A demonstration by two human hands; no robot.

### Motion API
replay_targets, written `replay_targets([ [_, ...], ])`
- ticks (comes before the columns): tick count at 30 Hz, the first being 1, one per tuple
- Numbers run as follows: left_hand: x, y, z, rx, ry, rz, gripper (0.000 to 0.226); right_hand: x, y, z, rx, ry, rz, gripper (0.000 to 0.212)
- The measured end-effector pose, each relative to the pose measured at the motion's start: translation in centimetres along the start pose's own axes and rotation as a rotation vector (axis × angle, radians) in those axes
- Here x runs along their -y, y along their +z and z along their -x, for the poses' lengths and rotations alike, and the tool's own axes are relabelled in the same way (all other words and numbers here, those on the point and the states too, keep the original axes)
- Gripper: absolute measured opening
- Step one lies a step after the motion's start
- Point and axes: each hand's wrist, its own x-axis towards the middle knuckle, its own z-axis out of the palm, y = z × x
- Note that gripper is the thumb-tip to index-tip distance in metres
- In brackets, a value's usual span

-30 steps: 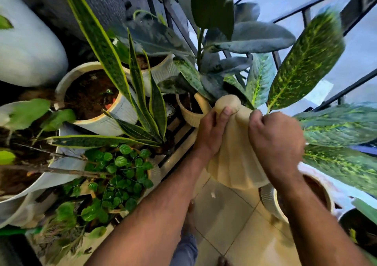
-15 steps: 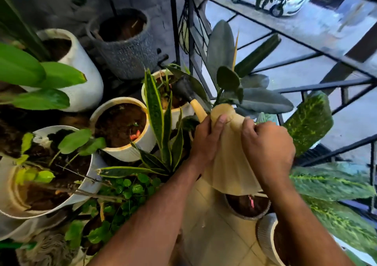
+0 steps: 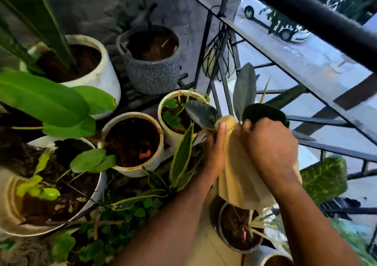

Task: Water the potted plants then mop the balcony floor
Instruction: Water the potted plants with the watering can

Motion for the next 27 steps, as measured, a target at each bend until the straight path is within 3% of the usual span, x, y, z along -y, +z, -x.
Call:
replay_targets([
  [3, -0.5, -0.4, -1.3, 0.022, -0.042, 0.040, 0.036, 1.5, 0.0, -1.5, 0.000, -0.023, 0.063, 0.050],
  [7, -0.9, -0.7, -3.0, -0.006, -0.063, 0.063, 0.049, 3.1, 0.2, -3.3, 0.030, -0.023, 0.097, 0.050],
  [13, -0.5, -1.0, -4.9, -0.012, -0.127, 0.222, 0.018, 5.2, 0.3, -5.1, 0.101, -0.038, 0.148, 0.042],
  [15, -0.4, -1.0, -5.2, -0.017, -0.126, 0.228, 0.027, 5.4, 0.3, -5.5, 0.111, -0.047, 0.130, 0.042],
  [19, -0.6, -0.7, -5.3, -0.014, -0.125, 0.169, 0.067, 4.9, 0.2, -5.6, 0.078, -0.066, 0.114, 0.044],
  [27, -1.3, -0.4, -3.6, -0.038, 0.067, 0.020, 0.055, 1.4, 0.2, -4.3, 0.025, -0.081, -0.033, 0.045],
])
